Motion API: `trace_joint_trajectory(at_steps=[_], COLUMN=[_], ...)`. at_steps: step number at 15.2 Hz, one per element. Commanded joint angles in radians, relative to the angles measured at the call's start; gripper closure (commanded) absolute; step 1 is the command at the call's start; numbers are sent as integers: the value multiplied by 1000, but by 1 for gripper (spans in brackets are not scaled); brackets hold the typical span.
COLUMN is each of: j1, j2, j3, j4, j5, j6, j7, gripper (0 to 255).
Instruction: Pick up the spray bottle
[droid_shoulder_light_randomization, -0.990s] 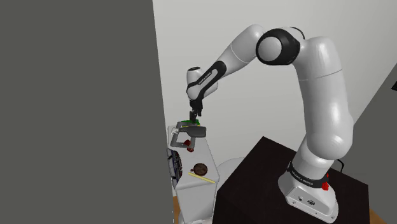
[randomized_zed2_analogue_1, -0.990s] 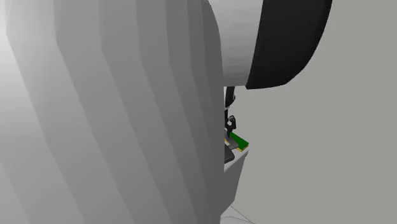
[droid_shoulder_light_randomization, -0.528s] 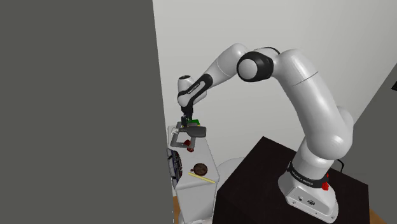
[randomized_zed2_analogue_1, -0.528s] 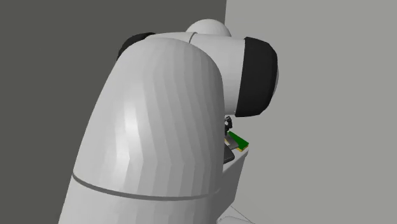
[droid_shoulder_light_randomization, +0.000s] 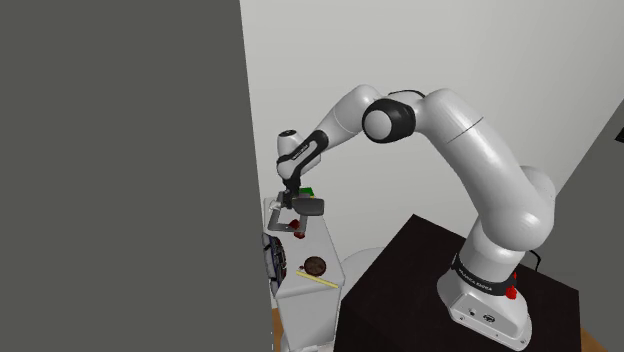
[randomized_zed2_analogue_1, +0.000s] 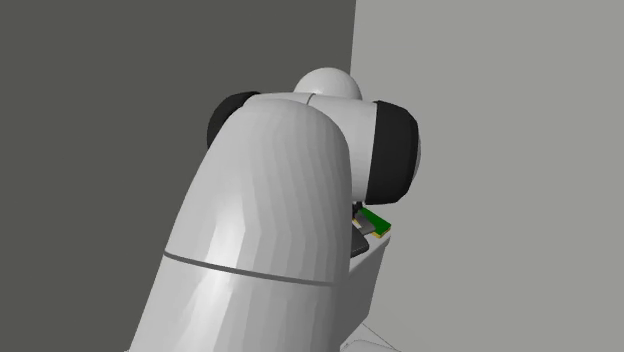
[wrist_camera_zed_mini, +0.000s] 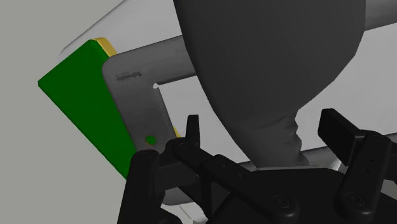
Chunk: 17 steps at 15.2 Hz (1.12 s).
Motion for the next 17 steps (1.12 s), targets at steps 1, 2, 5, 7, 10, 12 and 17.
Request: trace_joint_trajectory(at_steps=[1, 2, 5, 7, 10, 12, 17], j1=[0, 0, 0, 0, 0, 0, -1], j2=[21, 22, 20, 20, 20, 22, -35], j3=[0, 0, 0, 0, 0, 0, 1], j4=[16, 16, 14, 14, 14, 16, -11], j5=[0, 0, 0, 0, 0, 0, 1], j6=[6, 6, 6, 6, 6, 6, -23], j7=[0, 0, 1, 0, 0, 0, -2], gripper=[0, 0, 255, 255, 255, 255, 255])
